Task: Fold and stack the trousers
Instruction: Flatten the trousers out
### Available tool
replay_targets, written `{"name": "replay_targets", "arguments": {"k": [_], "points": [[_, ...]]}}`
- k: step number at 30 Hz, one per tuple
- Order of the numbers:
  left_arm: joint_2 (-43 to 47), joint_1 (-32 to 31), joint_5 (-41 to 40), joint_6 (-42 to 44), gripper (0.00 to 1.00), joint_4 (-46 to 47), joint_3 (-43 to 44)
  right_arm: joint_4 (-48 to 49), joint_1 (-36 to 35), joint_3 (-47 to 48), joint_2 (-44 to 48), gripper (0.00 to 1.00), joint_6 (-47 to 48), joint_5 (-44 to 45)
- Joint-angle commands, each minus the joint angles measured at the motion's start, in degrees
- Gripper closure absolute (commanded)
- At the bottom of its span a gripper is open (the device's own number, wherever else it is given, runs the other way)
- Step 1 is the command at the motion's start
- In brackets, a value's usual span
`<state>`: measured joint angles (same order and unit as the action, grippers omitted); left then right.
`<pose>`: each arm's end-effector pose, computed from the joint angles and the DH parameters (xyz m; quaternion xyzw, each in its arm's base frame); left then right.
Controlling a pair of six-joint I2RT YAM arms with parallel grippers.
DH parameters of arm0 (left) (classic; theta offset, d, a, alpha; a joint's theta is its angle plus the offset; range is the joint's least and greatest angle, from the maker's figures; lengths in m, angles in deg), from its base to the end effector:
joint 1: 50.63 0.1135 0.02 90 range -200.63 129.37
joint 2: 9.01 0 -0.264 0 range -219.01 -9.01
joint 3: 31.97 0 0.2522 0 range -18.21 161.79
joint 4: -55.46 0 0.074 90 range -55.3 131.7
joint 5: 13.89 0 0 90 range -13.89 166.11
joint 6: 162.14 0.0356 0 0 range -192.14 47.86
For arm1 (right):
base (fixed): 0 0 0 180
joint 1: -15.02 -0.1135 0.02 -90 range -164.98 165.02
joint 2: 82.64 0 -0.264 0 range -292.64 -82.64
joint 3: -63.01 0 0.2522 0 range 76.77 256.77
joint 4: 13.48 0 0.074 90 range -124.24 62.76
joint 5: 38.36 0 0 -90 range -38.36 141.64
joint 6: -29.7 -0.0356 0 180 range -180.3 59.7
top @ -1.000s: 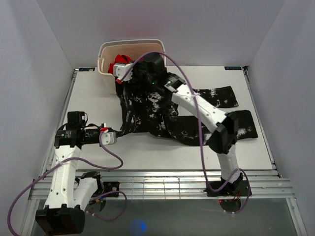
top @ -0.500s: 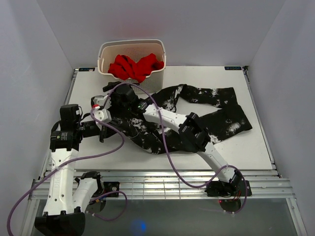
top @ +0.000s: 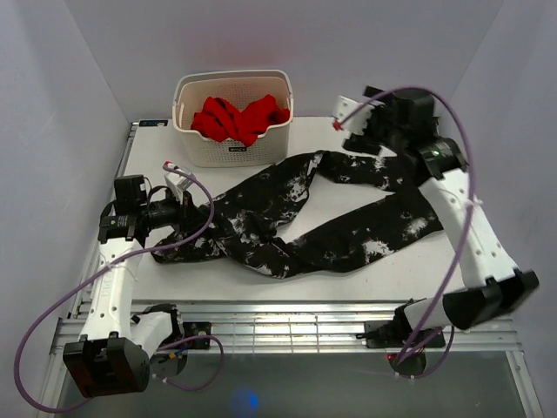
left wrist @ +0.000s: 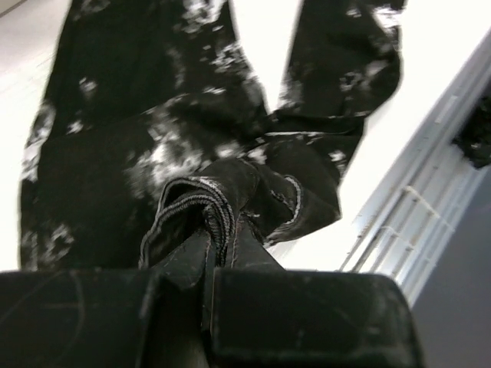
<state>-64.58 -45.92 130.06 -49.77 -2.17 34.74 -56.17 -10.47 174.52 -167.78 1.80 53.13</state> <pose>0.1853 -0.0136 0.3111 0.2932 0.7921 -0.3323 0.4198 0.2972 0.1406 0.4578 -0.5482 0.5830 -0.1982 0.5659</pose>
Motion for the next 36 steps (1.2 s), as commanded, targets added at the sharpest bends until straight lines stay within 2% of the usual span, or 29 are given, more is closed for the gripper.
{"name": "replay_targets", "arguments": {"k": [1,2,4,5,6,8,10,14,15,18,19,20,22,25,26,29,31,33,35,36], "points": [[-1.7,1.9,-6.7,-0.7,1.00,2.3,-0.3,-30.0,8.6,-10.4,5.9,0.07,6.8,-10.3],[-2.5,2.5,-7.4,0.5,1.00,2.0,-0.6,-32.8,14.9,-12.7,8.7,0.05,9.8,-12.3],[-4.2,4.7,-8.2,4.8,1.00,0.3,-1.2,-36.5,20.8,-20.6,11.0,0.01,17.8,-12.5],[-6.0,5.4,-8.5,6.4,1.00,-0.2,-1.3,-37.3,26.6,-22.9,12.5,0.00,20.5,-12.5],[-7.0,6.6,-8.4,7.9,1.00,-2.2,-1.2,-37.6,29.1,-25.2,13.2,0.05,22.7,-12.3],[-10.0,7.8,-6.0,14.5,1.00,-5.6,-0.2,-36.9,34.9,-30.8,14.0,0.06,29.0,-12.0],[-11.7,8.5,-4.7,19.3,1.00,-9.7,0.4,-34.5,37.2,-35.7,14.4,0.08,33.4,-11.5],[-15.0,9.0,-6.1,20.9,1.00,-11.8,0.5,-26.3,39.4,-44.5,14.6,0.08,39.1,-9.4],[-16.0,9.3,-6.1,21.6,1.00,-13.4,0.6,-21.7,39.5,-46.3,14.7,0.08,39.9,-9.5],[-16.1,10.0,-5.9,28.0,0.65,-19.0,1.4,-10.1,39.4,-54.4,15.2,0.06,43.1,-9.2],[-15.0,10.4,-6.0,29.6,0.34,-20.4,1.6,-8.2,39.3,-55.9,15.1,0.06,43.9,-9.1],[-14.3,11.2,-6.5,31.1,0.16,-20.9,2.1,-6.6,39.3,-57.1,14.6,0.06,44.2,-9.3],[-12.2,14.8,-9.1,30.8,0.07,-19.1,2.2,-3.9,39.2,-59.3,13.6,0.06,44.7,-9.1],[-12.9,21.3,-10.8,31.7,0.07,-17.8,3.7,-2.4,39.0,-60.5,12.3,0.07,44.5,-9.2],[-16.5,24.4,-12.5,29.9,0.08,-15.2,5.0,-1.1,38.2,-61.2,11.4,0.11,44.4,-8.9],[-18.3,24.6,-15.4,26.8,0.09,-11.2,5.0,-0.1,37.6,-62.0,11.0,0.17,44.4,-8.4],[-21.1,24.6,-18.5,24.8,0.10,-7.1,4.1,0.7,37.3,-62.4,10.9,0.29,44.4,-8.1],[-24.4,24.6,-19.6,25.7,0.11,-6.1,3.8,1.1,36.9,-62.9,10.7,0.40,44.5,-7.6],[-26.2,24.6,-22.6,25.9,0.12,-4.6,3.0,0.6,36.7,-62.7,10.5,0.47,44.2,-7.3],[-27.5,24.6,-23.4,26.6,0.12,-4.4,2.8,-0.2,36.6,-62.6,10.4,0.55,44.0,-7.1]]}}
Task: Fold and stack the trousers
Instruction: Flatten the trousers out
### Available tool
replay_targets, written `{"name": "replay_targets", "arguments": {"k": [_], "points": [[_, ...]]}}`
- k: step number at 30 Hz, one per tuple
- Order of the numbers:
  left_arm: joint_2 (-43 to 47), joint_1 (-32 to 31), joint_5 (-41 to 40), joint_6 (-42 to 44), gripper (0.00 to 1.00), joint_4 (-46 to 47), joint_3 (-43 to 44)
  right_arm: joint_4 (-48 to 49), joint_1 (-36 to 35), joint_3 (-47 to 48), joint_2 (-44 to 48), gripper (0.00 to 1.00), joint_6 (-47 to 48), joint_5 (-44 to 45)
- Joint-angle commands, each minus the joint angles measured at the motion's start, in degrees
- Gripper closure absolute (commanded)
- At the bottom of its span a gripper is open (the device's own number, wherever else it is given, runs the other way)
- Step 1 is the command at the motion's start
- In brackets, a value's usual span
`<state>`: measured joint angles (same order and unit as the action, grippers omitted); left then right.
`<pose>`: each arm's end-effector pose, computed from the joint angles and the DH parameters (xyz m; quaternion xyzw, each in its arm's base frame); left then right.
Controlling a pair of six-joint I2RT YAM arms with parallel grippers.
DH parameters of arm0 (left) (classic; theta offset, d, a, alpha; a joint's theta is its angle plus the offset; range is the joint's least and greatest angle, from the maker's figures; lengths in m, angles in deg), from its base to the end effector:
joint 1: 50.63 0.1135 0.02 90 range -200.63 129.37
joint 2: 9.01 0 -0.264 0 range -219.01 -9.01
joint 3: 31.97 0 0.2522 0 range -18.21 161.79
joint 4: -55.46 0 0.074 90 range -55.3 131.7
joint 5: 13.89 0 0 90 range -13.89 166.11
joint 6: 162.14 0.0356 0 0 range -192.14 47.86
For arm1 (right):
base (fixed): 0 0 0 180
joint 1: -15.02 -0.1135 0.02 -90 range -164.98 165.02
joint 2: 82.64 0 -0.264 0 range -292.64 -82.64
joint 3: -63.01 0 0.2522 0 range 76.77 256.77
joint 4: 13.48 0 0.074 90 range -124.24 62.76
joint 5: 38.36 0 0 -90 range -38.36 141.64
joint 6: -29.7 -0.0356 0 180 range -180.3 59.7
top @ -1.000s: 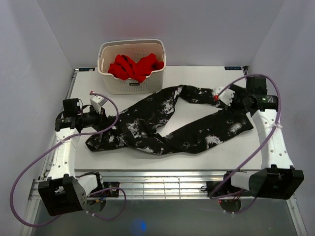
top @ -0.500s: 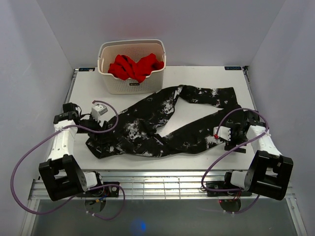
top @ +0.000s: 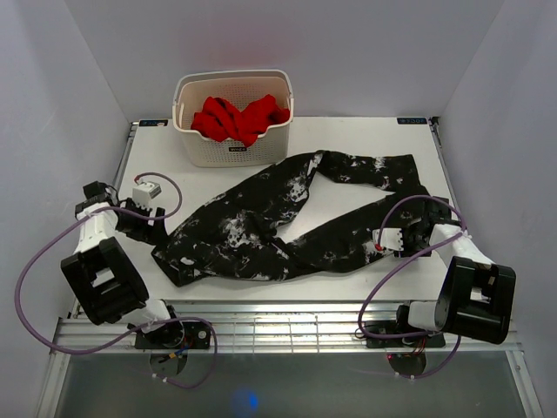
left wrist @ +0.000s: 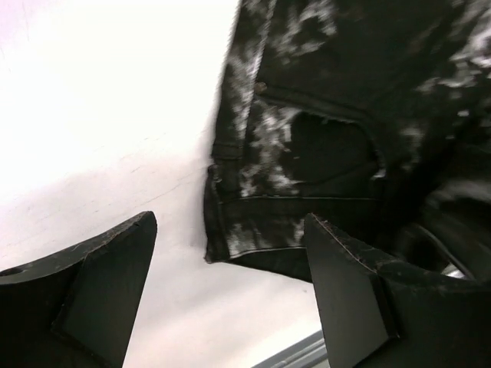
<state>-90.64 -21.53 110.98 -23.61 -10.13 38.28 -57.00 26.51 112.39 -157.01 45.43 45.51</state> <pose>0.2302 0.1048 0.2244 0.1935 0.9286 -0.1641 0.2709 0.2139 -0.0396 0.1594 -0.7257 0.6603 -0.1316 0.1418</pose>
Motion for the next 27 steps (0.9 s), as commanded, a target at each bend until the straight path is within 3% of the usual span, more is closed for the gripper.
{"name": "replay_targets", "arguments": {"k": [1,2,3,5,10,11,13,15,17,21,25,27], "points": [[-2.0,0.2,-5.2,1.1,0.12,3.8,-1.3,0.2,-0.5,-0.1,-0.4,0.58,0.3,0.6],[-2.5,0.0,-6.9,2.5,0.12,3.8,-2.2,-0.1,-0.5,0.2,-0.5,0.64,0.1,0.8],[-3.0,0.0,-7.8,2.7,0.12,4.5,-2.7,-0.6,-0.5,0.9,-0.8,0.82,-0.6,0.9],[-3.9,0.1,-8.9,4.4,0.15,4.5,-4.3,-1.6,-0.5,2.8,-1.3,0.92,-2.1,0.8],[-7.2,-0.9,-9.2,4.8,0.34,7.8,-7.4,-8.3,-0.5,7.8,-2.2,0.92,-4.7,0.0],[-8.6,-1.2,-9.8,3.6,0.47,10.4,-6.6,-9.3,-0.5,8.5,-2.3,0.92,-5.0,-0.1],[-13.6,-1.8,-10.8,2.3,0.60,14.0,-4.5,-12.7,-0.5,10.3,-2.0,0.92,-5.7,-0.4],[-18.7,-2.6,-12.7,-0.6,0.88,18.0,2.2,-14.8,-0.5,11.8,-1.8,0.92,-5.9,-0.9],[-28.3,-3.8,-13.6,-2.9,1.00,18.3,9.3,-17.4,-0.7,12.9,-1.7,0.92,-6.2,-1.3],[-40.5,-6.1,-13.7,-7.5,1.00,17.6,31.7,-22.6,-1.5,16.6,-2.3,0.92,-9.0,-2.6],[-47.7,-7.9,-13.9,-13.4,0.99,17.9,47.0,-26.7,-4.7,20.1,-2.9,0.92,-13.1,-4.9],[-48.6,-8.4,-13.1,-14.5,0.83,15.4,51.7,-26.9,-6.4,22.0,-3.0,0.92,-17.2,-5.6]]}}
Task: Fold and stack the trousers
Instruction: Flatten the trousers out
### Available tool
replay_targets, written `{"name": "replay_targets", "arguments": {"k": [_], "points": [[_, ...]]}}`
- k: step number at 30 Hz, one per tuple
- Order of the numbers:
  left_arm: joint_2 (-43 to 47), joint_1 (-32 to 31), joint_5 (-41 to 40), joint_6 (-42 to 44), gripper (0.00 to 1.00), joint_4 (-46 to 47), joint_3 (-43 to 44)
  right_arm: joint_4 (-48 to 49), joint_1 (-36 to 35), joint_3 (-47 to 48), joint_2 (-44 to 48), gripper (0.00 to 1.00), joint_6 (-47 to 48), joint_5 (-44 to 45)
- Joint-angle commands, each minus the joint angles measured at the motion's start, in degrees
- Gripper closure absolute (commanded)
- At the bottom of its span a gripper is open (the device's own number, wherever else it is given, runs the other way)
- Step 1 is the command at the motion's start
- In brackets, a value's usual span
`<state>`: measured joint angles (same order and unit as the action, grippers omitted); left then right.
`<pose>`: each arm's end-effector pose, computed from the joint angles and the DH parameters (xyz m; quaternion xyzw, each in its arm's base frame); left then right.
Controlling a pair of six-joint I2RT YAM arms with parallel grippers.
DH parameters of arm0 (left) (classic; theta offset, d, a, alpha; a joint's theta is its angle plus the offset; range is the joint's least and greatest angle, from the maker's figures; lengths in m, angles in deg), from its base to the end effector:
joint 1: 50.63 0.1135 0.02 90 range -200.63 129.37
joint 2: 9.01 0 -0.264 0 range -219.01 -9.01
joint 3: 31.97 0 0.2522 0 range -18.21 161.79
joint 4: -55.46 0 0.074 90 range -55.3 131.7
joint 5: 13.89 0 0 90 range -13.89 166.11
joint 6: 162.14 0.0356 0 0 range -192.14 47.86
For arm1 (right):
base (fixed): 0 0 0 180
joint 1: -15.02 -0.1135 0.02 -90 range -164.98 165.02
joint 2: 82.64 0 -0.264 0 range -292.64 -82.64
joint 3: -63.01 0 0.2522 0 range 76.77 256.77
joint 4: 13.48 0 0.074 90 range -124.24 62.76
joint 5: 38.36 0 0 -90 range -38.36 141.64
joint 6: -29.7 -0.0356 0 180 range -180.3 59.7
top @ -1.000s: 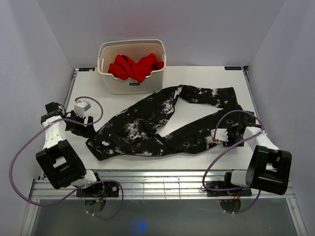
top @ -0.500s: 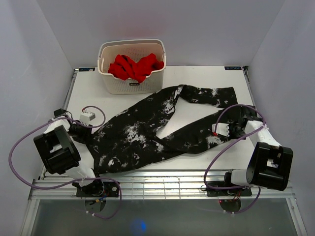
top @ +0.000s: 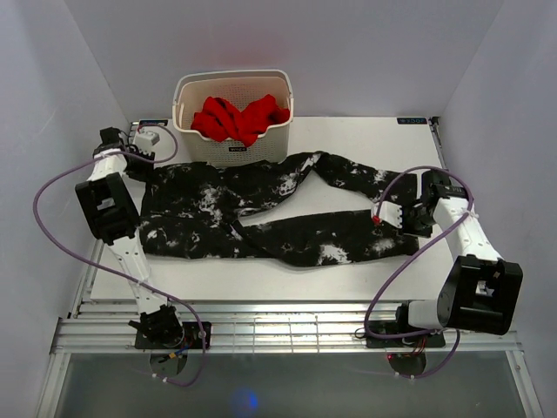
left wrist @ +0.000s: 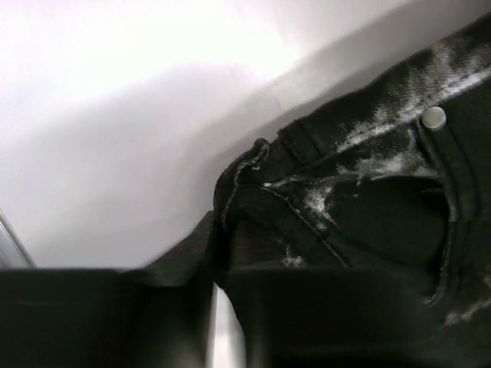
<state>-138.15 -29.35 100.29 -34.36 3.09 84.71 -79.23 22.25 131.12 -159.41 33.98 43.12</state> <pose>0.4509 0.1600 0.1675 0.1821 0.9379 -0.0729 0.2861 0.2370 -0.0248 0.2273 -0.6877 0.7095 -0.0582 0.1426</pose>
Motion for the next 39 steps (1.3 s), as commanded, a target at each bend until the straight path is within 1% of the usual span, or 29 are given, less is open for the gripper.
{"name": "replay_targets", "arguments": {"k": [1,2,3,4,5,6,7,8,9,10,11,12,13,14,15,16,17,18,19,21,22,23,24,25,27,28,32,34,39], "points": [[-0.2,-0.7,-0.1,-3.6,0.63,0.5,7.4,-4.6,-3.0,4.4,-1.2,0.91,-7.5,-3.4],[1.2,-0.6,1.6,-3.0,0.55,-2.4,6.8,-4.5,-3.1,7.1,-1.7,0.84,-9.0,-3.4],[6.2,-0.6,3.5,-1.5,0.44,-3.7,5.2,-5.9,-2.8,8.7,-2.5,0.77,-11.5,-3.1],[9.4,-0.6,4.5,-0.3,0.28,-4.0,2.4,-6.7,-2.2,10.2,-3.9,0.67,-12.0,-2.4],[13.0,-0.6,6.6,2.4,0.14,-4.3,-4.1,-7.5,-1.4,11.5,-4.3,0.33,-11.8,-2.5],[16.6,-0.6,7.6,4.0,0.08,-4.6,-7.6,-8.1,-0.6,12.4,-4.1,0.02,-10.2,-2.7],[23.6,-0.6,8.2,5.0,0.02,-4.7,-11.0,-8.1,0.4,11.9,-3.0,0.10,-9.2,-2.3],[26.8,-0.6,8.4,5.8,0.02,-4.9,-16.9,-8.0,0.7,11.0,-1.8,0.10,-8.0,-1.9],[29.8,-0.6,9.4,6.9,0.02,-5.7,-19.2,-8.0,0.8,8.5,-0.6,0.10,-6.7,-1.9],[32.4,-0.6,10.1,7.7,0.02,-6.7,-21.2,-8.4,0.7,6.8,2.7,0.10,-4.0,-1.9],[36.6,-0.6,10.9,8.4,0.02,-9.8,-22.9,-8.7,0.7,5.1,4.9,0.10,-2.1,-2.0],[38.4,-0.5,13.4,10.3,0.02,-11.8,-25.7,-8.3,0.6,0.5,6.8,0.10,-0.3,-2.2],[40.2,-1.0,14.8,12.0,0.02,-13.8,-27.1,-5.9,0.5,-2.2,11.0,0.10,3.4,-1.8],[43.5,-1.5,15.9,13.8,0.02,-16.7,-28.7,-4.2,0.5,-5.0,13.1,0.10,5.3,-1.2],[45.4,-1.9,17.9,16.8,0.03,-17.5,-32.6,-2.2,0.4,-7.9,14.9,0.10,7.1,-0.5],[47.5,-3.9,18.9,18.5,0.04,-18.0,-34.6,0.0,0.4,-13.1,17.7,0.10,9.9,0.2],[49.7,-5.4,19.8,20.6,0.05,-18.7,-36.7,3.9,0.4,-15.1,18.8,0.10,11.0,0.5],[54.4,-7.2,20.2,21.9,0.07,-18.1,-40.8,5.7,0.3,-16.9,19.8,0.10,11.8,0.6],[56.7,-11.5,21.0,23.2,0.09,-17.2,-42.7,7.1,0.3,-19.1,19.9,0.10,12.4,0.3],[61.7,-17.0,20.7,24.4,0.12,-14.9,-46.0,9.4,0.3,-19.5,19.1,0.03,12.7,-0.4],[62.9,-23.7,19.6,25.0,0.15,-14.2,-48.8,10.1,0.3,-19.5,17.6,0.00,12.2,-0.9],[63.7,-26.7,18.9,25.1,0.17,-12.1,-50.0,10.6,0.3,-18.8,16.6,0.08,10.8,-1.0],[64.9,-29.2,18.4,25.3,0.19,-10.9,-51.2,11.5,0.3,-18.4,14.6,0.12,10.1,-0.9],[65.2,-34.3,17.7,25.6,0.21,-9.6,-53.1,11.9,0.4,-17.8,13.5,0.15,9.2,-1.0],[64.8,-39.2,14.7,25.4,0.22,-4.0,-54.4,12.1,0.4,-16.4,11.2,0.22,7.5,-1.2],[63.4,-42.9,13.6,25.1,0.23,-0.4,-54.7,12.3,0.4,-16.1,10.8,0.27,7.3,-1.5],[56.8,-49.4,11.3,23.7,0.28,4.8,-52.5,14.1,0.4,-16.3,10.4,0.40,7.4,-1.4],[54.1,-51.9,11.3,24.0,0.30,5.9,-51.2,14.9,0.4,-16.2,9.8,0.44,7.5,-1.0],[47.1,-56.6,9.8,26.1,0.37,7.8,-49.8,16.3,0.4,-14.9,7.4,0.46,6.7,-0.3]]}}
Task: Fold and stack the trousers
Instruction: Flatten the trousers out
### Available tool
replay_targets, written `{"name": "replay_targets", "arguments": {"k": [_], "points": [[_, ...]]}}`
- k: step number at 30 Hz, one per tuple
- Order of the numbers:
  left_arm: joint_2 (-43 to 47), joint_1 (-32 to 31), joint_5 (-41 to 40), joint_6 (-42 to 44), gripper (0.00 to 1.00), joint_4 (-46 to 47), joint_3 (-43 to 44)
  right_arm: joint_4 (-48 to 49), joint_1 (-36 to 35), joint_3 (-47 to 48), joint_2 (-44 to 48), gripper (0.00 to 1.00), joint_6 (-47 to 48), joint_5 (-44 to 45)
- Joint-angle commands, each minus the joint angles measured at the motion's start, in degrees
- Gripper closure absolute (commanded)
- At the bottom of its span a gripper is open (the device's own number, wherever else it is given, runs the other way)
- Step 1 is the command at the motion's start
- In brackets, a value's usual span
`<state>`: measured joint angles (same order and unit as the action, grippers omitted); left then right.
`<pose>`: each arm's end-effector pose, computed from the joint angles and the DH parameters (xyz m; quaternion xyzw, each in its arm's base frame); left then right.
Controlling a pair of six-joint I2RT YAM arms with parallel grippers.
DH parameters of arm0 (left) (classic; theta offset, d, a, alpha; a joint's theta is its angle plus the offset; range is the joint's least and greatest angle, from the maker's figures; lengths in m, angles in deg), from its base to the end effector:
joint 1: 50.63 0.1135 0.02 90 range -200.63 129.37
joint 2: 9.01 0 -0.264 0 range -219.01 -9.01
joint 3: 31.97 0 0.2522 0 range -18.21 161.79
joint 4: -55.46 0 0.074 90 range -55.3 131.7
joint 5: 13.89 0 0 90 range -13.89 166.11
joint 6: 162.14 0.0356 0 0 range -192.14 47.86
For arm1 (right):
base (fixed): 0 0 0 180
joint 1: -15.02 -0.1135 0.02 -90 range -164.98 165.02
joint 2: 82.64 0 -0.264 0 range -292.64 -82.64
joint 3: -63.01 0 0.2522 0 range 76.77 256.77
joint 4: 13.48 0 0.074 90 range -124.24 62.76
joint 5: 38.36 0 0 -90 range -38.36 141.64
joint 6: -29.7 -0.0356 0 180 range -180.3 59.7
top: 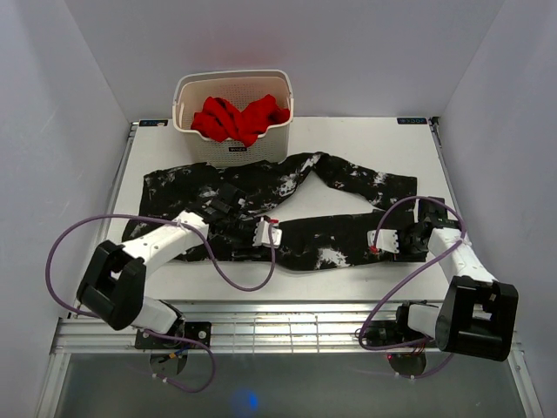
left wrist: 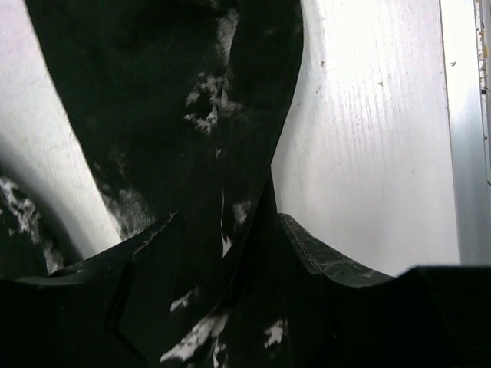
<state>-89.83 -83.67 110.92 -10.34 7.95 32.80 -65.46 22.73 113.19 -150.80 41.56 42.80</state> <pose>0.2121 -0.1622 0.2120 0.7303 0.5782 -0.2279 0.2837 0.1980 -0.0213 0.1781 -0.7281 0.6588 -0.0980 0.1620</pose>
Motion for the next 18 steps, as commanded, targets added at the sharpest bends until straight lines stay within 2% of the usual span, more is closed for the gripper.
{"name": "replay_targets", "arguments": {"k": [1,2,6,8,9,10,12,13,14,15,18], "points": [[-2.0,-2.9,-1.2,2.5,0.39,2.9,2.2,2.4,-0.1,3.4,-1.5,0.46,-1.0,0.1],[-3.3,-3.2,-1.8,3.1,0.44,2.9,2.3,2.5,-0.1,3.7,-2.4,0.46,-1.0,-0.1],[-5.7,-4.1,-1.8,4.9,0.53,1.5,2.9,2.4,-0.1,5.2,-4.8,0.56,-0.8,0.1],[-6.5,-4.0,-2.0,5.0,0.56,0.6,3.0,1.9,-0.1,6.1,-5.5,0.67,-0.6,0.4],[-7.0,-4.1,-2.0,5.2,0.58,0.3,2.9,1.7,-0.1,6.2,-5.9,0.77,-0.6,0.8],[-7.2,-4.1,-2.2,5.3,0.66,0.0,2.8,2.2,-0.1,6.3,-5.8,0.92,-0.6,0.7],[-7.6,-4.1,-2.5,4.8,0.78,0.1,2.6,2.0,-0.1,6.5,-5.6,0.92,-0.6,0.5],[-7.9,-4.1,-3.2,4.0,0.90,0.6,2.6,1.7,-0.1,6.7,-5.6,0.92,-0.9,0.3],[-7.7,-4.1,-3.3,3.3,0.95,1.1,2.5,1.4,-0.1,7.8,-5.5,0.92,-1.2,0.2],[-7.4,-4.0,-3.7,2.5,0.99,1.7,2.5,0.8,-0.1,8.5,-5.5,0.92,-2.1,0.5],[-4.6,-3.4,-4.2,-1.0,1.00,4.5,2.1,-1.7,0.6,11.7,-4.8,0.92,-2.9,0.8]]}}
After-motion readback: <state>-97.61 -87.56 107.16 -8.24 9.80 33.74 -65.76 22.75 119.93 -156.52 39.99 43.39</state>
